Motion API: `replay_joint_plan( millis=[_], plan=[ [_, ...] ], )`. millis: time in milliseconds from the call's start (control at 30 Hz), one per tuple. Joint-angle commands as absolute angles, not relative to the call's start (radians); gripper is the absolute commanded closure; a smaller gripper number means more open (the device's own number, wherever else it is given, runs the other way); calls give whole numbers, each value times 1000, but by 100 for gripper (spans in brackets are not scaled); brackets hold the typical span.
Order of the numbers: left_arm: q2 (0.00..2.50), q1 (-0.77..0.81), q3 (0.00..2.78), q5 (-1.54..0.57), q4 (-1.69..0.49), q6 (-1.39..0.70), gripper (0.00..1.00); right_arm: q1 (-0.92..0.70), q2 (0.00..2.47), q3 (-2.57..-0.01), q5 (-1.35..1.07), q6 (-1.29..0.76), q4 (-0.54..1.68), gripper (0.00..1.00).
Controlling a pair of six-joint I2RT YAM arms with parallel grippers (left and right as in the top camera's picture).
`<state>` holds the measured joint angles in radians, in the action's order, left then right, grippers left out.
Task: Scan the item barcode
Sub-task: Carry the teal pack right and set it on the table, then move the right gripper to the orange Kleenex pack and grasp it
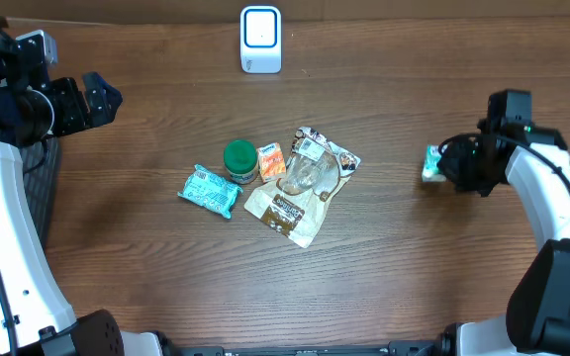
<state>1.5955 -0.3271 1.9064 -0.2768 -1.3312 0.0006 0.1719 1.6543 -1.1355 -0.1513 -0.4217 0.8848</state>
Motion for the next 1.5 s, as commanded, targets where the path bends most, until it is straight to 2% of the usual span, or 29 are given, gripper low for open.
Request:
replay_joint_plan(
  millis=[0,33,67,100,233,367,500,600,700,1100,1467],
  plan=[
    [1597,-327,1911,-278,-1328,16,0,179,1641,-1078,-119,-445,853,92],
    [1597,-327,1911,-278,-1328,15,0,179,1641,-1073,-110,-445,854,86],
    [1597,-327,1911,-278,-1328,16,0,179,1641,-1072,-101,-445,860,74],
    [1597,-327,1911,-278,-1328,15,0,179,1641,-1072,-92,-445,866,68],
    [1597,-327,1911,-278,-1328,16,0,179,1641,-1083,-88,-445,910,55],
    [1597,-327,1911,-278,-1328,16,0,176,1641,-1191,-115,-428,1027,50],
    [1597,-327,1911,-278,-1328,15,0,138,1641,-1373,-245,-295,1146,46],
    [1597,-327,1911,-278,-1328,15,0,78,1641,-1465,-397,-275,1134,46],
    [1597,-327,1911,-278,-1328,16,0,-12,1641,-1480,-537,-282,1007,47],
    [1597,-327,1911,-278,-1328,16,0,-435,1839,-1480,-373,-485,653,48],
    [1597,-327,1911,-278,-1328,16,0,-506,2048,-1480,-357,-536,557,59]
  ],
)
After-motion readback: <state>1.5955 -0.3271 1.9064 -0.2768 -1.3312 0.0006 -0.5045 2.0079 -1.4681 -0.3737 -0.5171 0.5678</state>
